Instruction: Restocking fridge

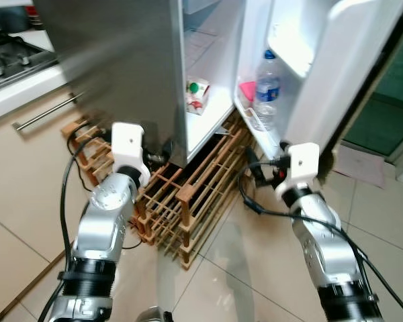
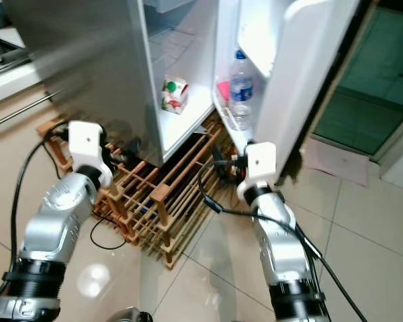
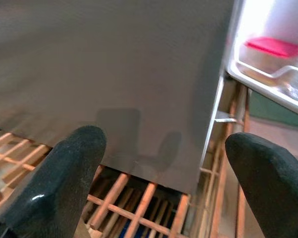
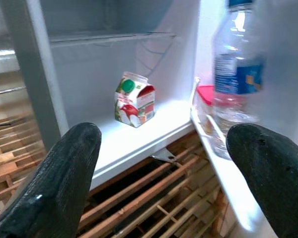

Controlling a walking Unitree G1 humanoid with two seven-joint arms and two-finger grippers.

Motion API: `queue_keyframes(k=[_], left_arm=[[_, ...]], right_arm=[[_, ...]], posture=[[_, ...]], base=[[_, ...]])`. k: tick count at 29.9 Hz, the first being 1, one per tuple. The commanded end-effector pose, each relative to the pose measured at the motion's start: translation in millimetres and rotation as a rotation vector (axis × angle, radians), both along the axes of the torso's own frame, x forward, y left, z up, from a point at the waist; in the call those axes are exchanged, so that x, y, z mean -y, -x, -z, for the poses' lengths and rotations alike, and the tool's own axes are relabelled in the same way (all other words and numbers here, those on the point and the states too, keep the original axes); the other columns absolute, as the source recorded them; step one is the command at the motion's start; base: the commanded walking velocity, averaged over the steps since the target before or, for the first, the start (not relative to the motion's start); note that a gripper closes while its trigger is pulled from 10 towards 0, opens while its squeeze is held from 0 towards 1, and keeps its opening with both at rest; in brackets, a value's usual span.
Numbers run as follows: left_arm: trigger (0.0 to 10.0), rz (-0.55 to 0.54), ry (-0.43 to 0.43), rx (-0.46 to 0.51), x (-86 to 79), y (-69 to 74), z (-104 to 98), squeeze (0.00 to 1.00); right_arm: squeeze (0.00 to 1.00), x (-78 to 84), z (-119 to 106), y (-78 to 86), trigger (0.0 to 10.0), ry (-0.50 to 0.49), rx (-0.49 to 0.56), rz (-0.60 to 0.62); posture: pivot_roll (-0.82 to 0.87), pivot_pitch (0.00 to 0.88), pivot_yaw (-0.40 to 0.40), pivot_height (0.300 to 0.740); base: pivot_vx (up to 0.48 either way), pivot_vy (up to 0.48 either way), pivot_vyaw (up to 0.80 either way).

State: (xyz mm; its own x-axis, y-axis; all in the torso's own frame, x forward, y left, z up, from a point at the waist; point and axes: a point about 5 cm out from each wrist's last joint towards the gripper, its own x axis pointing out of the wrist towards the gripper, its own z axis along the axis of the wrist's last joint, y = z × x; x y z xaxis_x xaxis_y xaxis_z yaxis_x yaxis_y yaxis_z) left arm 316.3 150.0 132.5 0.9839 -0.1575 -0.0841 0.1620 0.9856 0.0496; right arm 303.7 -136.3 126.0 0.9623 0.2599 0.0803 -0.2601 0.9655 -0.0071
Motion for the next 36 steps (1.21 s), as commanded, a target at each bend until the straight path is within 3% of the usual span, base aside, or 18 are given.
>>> queue_keyframes(k=[1, 4, 9, 20, 23, 24, 28, 36], left_arm=[[10.0, -0.052, 0.001, 0.013, -2.9, -0.2, 2, 0.00], [10.0, -0.133, 0.055, 0.021, -2.7, 0.8, 5, 0.00], [10.0, -0.098, 0.069, 0.048, 13.1, 0.4, 1, 0.00], [10.0, -0.174, 0.119, 0.067, 12.4, -7.0, -4, 0.00], [10.0, -0.181, 0.113, 0.063, 12.7, -7.9, -3, 0.00], [10.0, -0.186, 0.108, 0.061, 11.9, -8.3, -2, 0.00], [10.0, -0.195, 0.100, 0.063, 8.9, -8.5, -3, 0.00], [10.0, -0.208, 0.068, 0.071, -1.0, -2.7, -6, 0.00]], right_arm=[[0.00, 7.6, 4, -2.0, 10.0, 0.010, -0.018, 0.051], [0.00, 6.1, 10, -1.9, 10.0, 0.010, -0.044, 0.075], [0.00, 5.1, 14, -3.1, 10.0, 0.011, -0.056, 0.085], [0.00, 14.8, 10, -14.0, 10.0, 0.075, -0.042, 0.117], [0.00, 28.5, 8, -24.1, 10.0, 0.106, -0.044, 0.159], [0.00, 40.4, 6, -32.2, 10.0, 0.118, -0.049, 0.195], [0.00, 55.8, 1, -43.6, 10.0, 0.114, -0.054, 0.242], [0.00, 72.2, -1, -58.3, 10.0, 0.145, -0.086, 0.264]], posture=[[-0.04, 0.000, 0.003, 0.726], [-0.05, 0.000, 0.003, 0.726], [-0.06, 0.000, 0.005, 0.726], [-0.08, 0.000, 0.009, 0.726], [-0.08, 0.000, 0.011, 0.726], [-0.08, 0.000, 0.012, 0.726], [-0.06, 0.000, 0.020, 0.726], [-0.02, 0.000, 0.034, 0.726]], base=[[0.000, 0.000, 0.00], [0.000, 0.000, 0.20], [0.000, -0.096, 0.61], [0.000, -0.123, 0.31], [0.000, 0.000, 0.00], [0.000, 0.000, 0.00], [0.000, 0.000, 0.00], [0.000, 0.000, 0.00]])
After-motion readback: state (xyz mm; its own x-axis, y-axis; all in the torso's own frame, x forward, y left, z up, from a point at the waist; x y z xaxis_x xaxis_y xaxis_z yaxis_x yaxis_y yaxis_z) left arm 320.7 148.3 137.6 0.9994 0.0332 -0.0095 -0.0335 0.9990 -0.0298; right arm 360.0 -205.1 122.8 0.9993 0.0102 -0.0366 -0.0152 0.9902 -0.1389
